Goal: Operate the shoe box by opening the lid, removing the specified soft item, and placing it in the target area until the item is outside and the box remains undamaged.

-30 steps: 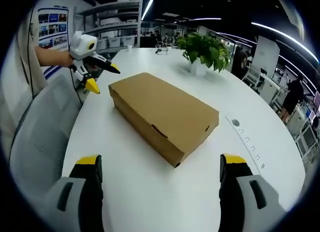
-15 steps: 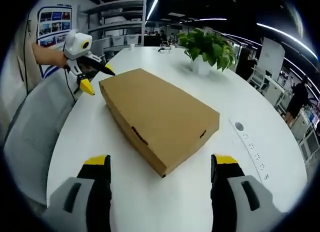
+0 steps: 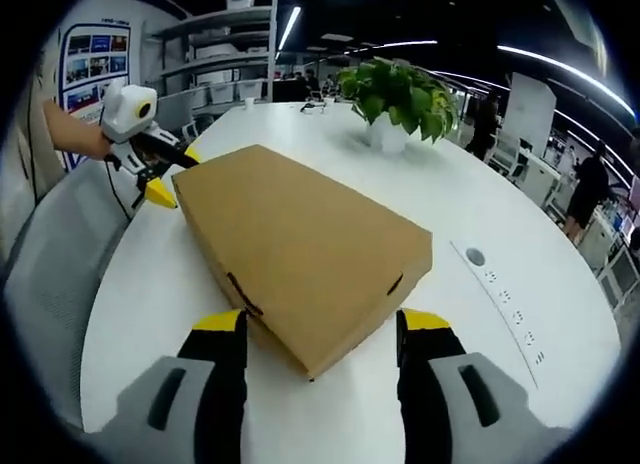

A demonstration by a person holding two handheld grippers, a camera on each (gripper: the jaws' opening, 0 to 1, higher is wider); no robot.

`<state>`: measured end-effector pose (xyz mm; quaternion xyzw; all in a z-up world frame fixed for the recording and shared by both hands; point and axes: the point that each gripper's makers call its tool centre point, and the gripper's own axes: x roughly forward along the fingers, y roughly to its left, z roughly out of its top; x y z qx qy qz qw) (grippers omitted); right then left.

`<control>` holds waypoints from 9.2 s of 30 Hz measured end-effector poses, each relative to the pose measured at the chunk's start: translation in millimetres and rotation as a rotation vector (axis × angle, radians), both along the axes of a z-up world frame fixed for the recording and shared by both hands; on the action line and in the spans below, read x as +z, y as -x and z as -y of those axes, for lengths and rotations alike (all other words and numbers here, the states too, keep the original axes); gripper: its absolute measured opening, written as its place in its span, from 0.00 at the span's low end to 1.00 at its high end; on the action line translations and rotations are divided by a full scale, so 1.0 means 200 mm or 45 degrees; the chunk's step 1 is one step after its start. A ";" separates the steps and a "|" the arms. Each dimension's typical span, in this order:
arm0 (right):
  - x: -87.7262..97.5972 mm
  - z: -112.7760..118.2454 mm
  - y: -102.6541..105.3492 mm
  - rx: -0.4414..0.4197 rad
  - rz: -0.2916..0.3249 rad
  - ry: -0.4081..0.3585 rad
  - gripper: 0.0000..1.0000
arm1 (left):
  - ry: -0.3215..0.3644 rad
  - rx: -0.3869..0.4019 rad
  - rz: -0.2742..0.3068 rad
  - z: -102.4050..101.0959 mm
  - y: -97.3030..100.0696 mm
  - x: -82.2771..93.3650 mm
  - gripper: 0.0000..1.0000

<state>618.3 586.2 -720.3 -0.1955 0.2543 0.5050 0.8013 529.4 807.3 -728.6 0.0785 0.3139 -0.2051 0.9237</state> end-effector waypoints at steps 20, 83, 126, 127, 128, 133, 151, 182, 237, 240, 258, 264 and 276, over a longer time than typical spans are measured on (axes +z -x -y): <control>-0.06 -0.03 0.05 -0.087 -0.044 -0.004 0.52 | -0.053 -0.041 -0.032 0.00 0.00 -0.01 0.52; -0.04 -0.24 0.74 -0.548 -0.050 -0.104 0.45 | -0.167 -0.576 -0.184 -0.29 0.14 -0.02 0.49; -0.04 -0.50 0.79 -0.548 -0.033 -0.127 0.43 | -0.151 -0.547 -0.200 -0.57 0.15 -0.02 0.47; -0.04 -0.50 0.79 -0.546 -0.032 -0.126 0.43 | -0.150 -0.548 -0.200 -0.57 0.15 -0.02 0.47; -0.04 -0.50 0.79 -0.545 -0.032 -0.124 0.43 | -0.150 -0.549 -0.200 -0.57 0.15 -0.02 0.47; -0.04 -0.50 0.79 -0.546 -0.035 -0.122 0.43 | -0.164 -0.550 -0.209 -0.57 0.15 -0.02 0.47; 0.01 -0.50 0.80 -0.551 -0.030 -0.132 0.43 | -0.123 -0.530 -0.196 -0.57 0.16 0.03 0.48; 0.22 -0.50 0.79 -0.517 0.056 -0.186 0.47 | -0.081 -0.536 -0.135 -0.51 0.17 0.28 0.53; 0.52 -0.37 0.47 -0.664 0.234 -0.273 0.24 | -0.084 -0.232 0.215 -0.59 -0.29 0.61 0.03; 0.52 -0.35 0.45 -0.679 0.251 -0.262 0.19 | -0.073 -0.225 0.220 -0.59 -0.30 0.61 0.03; 0.32 -0.23 0.41 -0.778 0.204 -0.147 0.10 | -0.040 -0.186 0.254 -0.58 -0.43 0.65 0.01; 0.27 -0.22 0.37 -0.786 0.180 -0.136 0.09 | -0.038 -0.173 0.266 -0.57 -0.50 0.65 0.01; 0.21 -0.23 0.26 -0.796 0.152 -0.112 0.07 | -0.018 -0.167 0.266 -0.56 -0.59 0.64 0.01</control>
